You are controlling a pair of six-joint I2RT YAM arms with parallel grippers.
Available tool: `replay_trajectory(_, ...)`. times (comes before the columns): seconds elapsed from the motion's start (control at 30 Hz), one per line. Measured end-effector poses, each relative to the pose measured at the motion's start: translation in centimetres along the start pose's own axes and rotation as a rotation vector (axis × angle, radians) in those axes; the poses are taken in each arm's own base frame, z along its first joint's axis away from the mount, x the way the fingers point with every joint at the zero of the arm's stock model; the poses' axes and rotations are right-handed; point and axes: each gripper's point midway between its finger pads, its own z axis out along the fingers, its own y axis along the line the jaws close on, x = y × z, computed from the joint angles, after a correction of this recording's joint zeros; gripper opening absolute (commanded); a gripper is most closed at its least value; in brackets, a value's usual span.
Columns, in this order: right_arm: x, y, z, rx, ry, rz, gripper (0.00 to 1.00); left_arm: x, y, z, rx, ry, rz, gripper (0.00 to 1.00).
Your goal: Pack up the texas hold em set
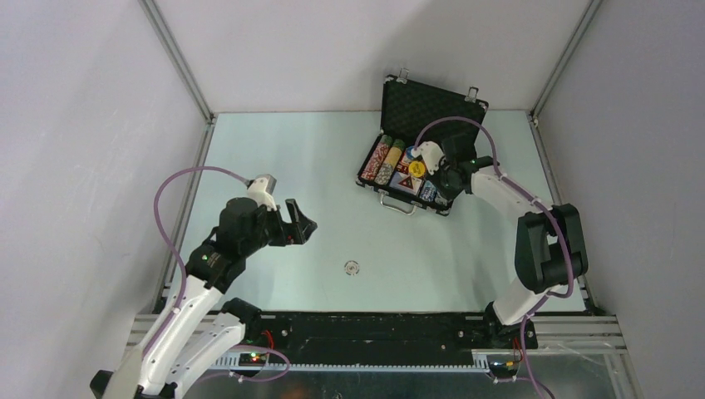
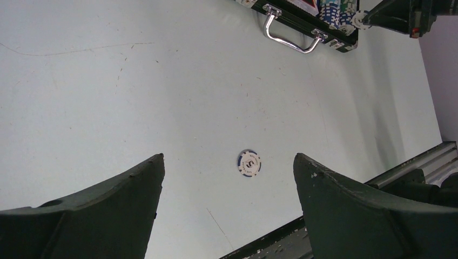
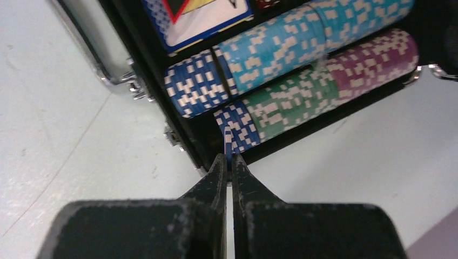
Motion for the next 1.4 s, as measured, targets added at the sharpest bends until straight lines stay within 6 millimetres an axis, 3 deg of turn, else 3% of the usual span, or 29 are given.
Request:
replay_trajectory(0.23, 0.3, -1.9, 0.1, 0.098, 0.033, -0.029, 0.00, 0.1, 0.0, 0.1, -0.001, 0.008, -0.001, 0.93)
replay_trajectory(0.5, 0.6, -2.5, 0.1, 0.135, 0.055, -0.050, 0.00, 0.2, 0.0, 0.2, -0.002, 0.011, -0.001, 0.93)
replay_trajectory(0.67, -0.5, -2.5, -0.5, 0.155, 0.022, -0.063, 0.00, 0.2, 0.0, 0.2, -0.002, 0.011, -0.001, 0.93)
replay_trajectory(0.9, -3.6, -0.5, -3.1, 0.081, -0.122, -0.113, 0.00, 0.2, 0.0, 0.2, -0.001, 0.012, -0.001, 0.93)
replay_trajectory(1.0, -4.0, 0.6, -3.3, 0.032, -0.146, -0.135, 0.00, 0.2, 0.0, 0.2, 0.002, 0.013, -0.001, 0.93)
replay_trajectory(1.17, -3.1, 1.8, -2.4, -0.021, -0.104, -0.149, 0.00, 0.2, 0.0, 0.2, 0.003, 0.013, -0.001, 0.93)
replay_trajectory(1.4, -1.4, 1.8, -0.5, -0.029, -0.024, -0.142, 0.00, 0.2, -0.1, 0.2, 0.004, 0.015, -0.001, 0.93)
